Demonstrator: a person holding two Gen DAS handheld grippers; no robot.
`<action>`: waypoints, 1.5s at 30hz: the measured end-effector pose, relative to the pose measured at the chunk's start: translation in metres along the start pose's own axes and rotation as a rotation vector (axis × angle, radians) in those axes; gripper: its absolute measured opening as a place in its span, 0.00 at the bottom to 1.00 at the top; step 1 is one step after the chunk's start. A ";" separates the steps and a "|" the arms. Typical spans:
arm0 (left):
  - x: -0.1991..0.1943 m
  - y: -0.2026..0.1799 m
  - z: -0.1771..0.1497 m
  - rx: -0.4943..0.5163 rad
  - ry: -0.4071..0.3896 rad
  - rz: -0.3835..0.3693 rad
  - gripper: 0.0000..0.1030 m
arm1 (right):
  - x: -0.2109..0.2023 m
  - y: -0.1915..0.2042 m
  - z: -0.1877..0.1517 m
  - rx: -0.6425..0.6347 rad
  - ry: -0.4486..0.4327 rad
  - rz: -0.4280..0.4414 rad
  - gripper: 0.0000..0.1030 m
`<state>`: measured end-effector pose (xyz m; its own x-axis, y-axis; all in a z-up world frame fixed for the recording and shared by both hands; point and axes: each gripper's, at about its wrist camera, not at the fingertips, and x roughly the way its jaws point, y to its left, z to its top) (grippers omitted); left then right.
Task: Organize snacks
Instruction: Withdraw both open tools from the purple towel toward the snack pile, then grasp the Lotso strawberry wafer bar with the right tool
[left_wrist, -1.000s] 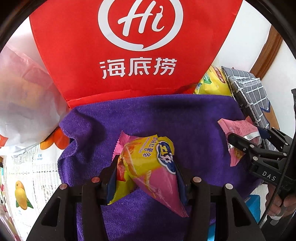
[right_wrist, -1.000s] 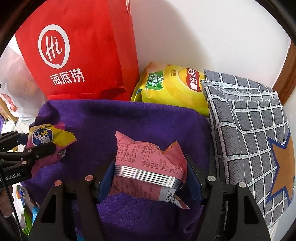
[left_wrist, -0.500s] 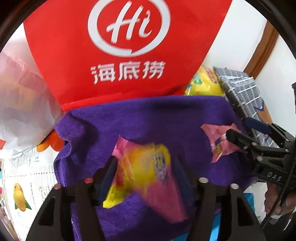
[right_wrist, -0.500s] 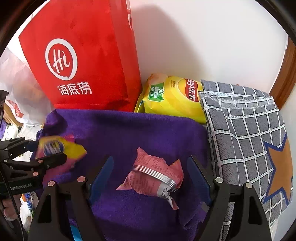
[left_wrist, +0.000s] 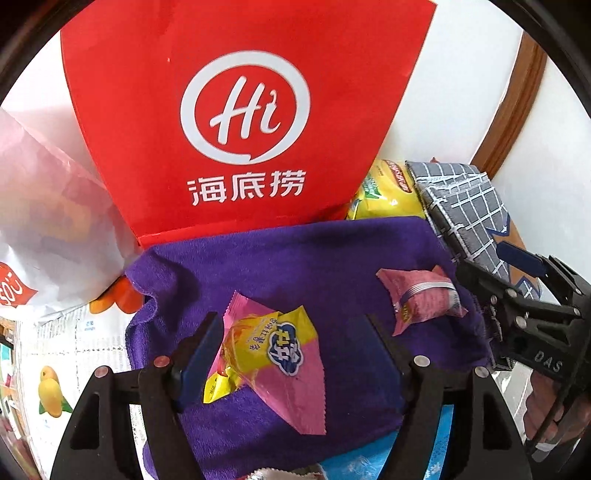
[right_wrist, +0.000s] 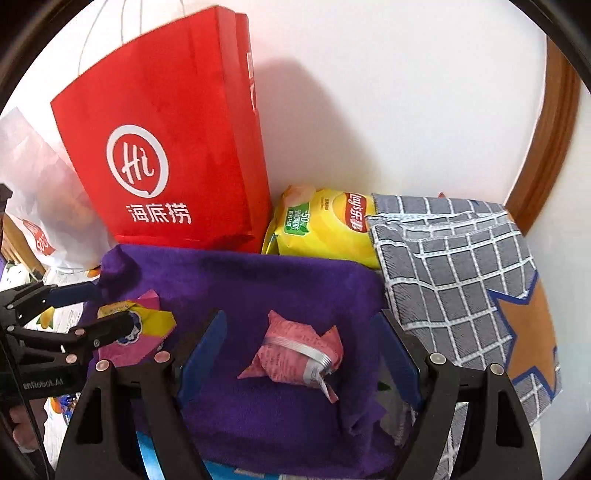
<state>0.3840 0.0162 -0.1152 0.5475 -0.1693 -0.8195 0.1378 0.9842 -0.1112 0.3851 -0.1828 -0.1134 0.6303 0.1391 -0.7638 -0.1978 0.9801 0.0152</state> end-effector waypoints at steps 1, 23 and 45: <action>-0.003 -0.001 0.000 0.003 -0.003 0.000 0.72 | -0.002 0.000 -0.001 -0.002 0.004 -0.002 0.79; -0.091 -0.014 -0.035 -0.006 -0.081 -0.004 0.72 | -0.101 0.003 -0.067 0.072 -0.024 -0.005 0.79; -0.139 0.023 -0.145 -0.127 -0.061 0.069 0.72 | -0.134 0.041 -0.148 0.004 0.009 0.088 0.72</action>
<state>0.1918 0.0701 -0.0852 0.6018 -0.1002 -0.7923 -0.0055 0.9916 -0.1295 0.1812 -0.1825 -0.1057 0.6041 0.2232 -0.7650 -0.2487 0.9648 0.0852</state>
